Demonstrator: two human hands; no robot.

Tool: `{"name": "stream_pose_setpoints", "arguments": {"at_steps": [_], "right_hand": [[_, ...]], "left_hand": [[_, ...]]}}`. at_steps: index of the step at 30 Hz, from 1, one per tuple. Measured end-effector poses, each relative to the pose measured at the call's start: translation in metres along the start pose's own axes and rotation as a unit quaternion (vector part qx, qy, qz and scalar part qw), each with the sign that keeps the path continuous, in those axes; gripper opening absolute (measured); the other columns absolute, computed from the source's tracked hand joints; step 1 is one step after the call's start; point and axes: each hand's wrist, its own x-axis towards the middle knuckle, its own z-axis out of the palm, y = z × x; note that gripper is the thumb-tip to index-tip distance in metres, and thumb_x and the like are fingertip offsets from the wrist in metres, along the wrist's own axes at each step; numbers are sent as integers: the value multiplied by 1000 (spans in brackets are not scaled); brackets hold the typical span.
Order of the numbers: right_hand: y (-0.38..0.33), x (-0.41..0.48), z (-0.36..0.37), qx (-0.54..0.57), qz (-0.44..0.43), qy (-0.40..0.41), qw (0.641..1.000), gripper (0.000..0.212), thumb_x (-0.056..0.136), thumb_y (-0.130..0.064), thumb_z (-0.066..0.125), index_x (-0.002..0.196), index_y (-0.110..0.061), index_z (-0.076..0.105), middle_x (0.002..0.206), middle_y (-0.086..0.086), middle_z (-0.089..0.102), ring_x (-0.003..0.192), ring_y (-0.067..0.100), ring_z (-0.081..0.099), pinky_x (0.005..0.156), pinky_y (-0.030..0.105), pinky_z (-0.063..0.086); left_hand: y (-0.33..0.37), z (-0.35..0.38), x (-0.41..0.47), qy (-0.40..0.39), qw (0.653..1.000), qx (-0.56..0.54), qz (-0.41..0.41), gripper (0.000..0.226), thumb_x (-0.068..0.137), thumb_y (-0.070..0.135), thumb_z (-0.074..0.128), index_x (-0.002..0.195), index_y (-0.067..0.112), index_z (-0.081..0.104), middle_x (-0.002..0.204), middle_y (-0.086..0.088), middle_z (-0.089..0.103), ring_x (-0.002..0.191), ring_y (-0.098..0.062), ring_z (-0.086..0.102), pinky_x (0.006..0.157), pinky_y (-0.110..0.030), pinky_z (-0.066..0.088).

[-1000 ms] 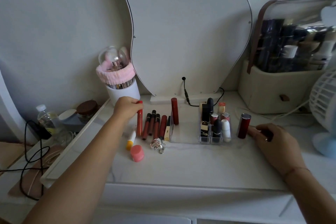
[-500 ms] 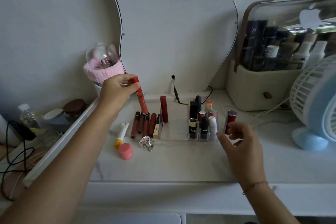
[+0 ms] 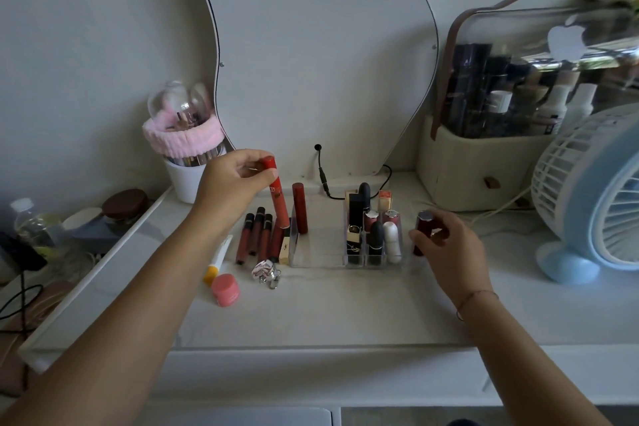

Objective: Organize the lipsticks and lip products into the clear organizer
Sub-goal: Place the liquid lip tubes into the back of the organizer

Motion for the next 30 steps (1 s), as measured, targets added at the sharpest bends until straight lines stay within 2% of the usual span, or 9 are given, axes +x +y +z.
{"name": "stream_pose_setpoints", "arguments": {"at_steps": [2,4,8,12,17,20,25,27,30], "right_hand": [[1,3,3,-11,-14,11,1000,20,80,-21,66,100,-21,65,78,-7,61,71,15,54,65,25,38],[2,3,6,-5,-20,19,1000,18,80,-22,66,99,-21,65,81,-6,62,72,14,54,66,25,37],[5,1,8,1,-26,21,999,18,81,-24,66,99,-22,64,84,-4,65,77,17,58,70,27,43],[6,0,7,1,-24,20,1000,19,81,-25,66,99,-21,64,81,-6,62,77,17,58,69,26,42],[6,0,6,17,-13,15,1000,17,80,-24,67,97,-23,63,78,-14,59,74,8,56,69,25,42],[6,0,6,16,-16,16,1000,16,80,-24,67,95,-23,63,79,-11,60,73,10,57,68,26,43],[6,0,7,19,-21,14,999,15,80,-24,68,92,-27,60,77,-17,58,72,2,55,64,21,41],[5,-1,6,18,-24,15,999,16,80,-24,68,91,-30,58,76,-20,56,71,-3,53,60,16,39],[4,-1,6,19,-24,16,999,16,80,-24,68,90,-31,57,75,-21,56,72,-3,53,59,14,37]], "left_hand": [[1,4,0,-6,1000,-6,-2,22,76,14,71,86,34,69,89,12,72,87,-4,67,78,-17,50],[3,10,2,-13,1000,-9,0,21,76,14,71,89,31,69,91,8,72,87,-6,67,79,-19,50],[8,30,12,-18,1000,9,10,21,74,12,73,90,24,68,87,4,70,76,-1,63,70,-8,47],[4,46,20,-50,997,63,9,17,74,18,73,87,26,67,86,11,68,81,-3,62,64,-1,41],[-14,53,25,-81,991,101,-25,16,73,25,74,80,34,64,85,15,66,85,0,60,68,-14,41],[-22,55,22,-89,991,97,-34,18,72,25,75,76,37,63,81,17,66,72,13,57,60,-3,39],[-26,53,21,-105,990,85,-37,18,72,23,76,80,34,63,84,12,69,69,14,58,60,2,38],[-27,53,22,-120,988,92,-34,21,71,23,76,83,34,63,87,12,69,75,12,59,63,-2,40],[-31,53,23,-137,985,98,-41,29,69,26,78,92,35,63,96,12,69,93,1,60,79,-17,41]]}}
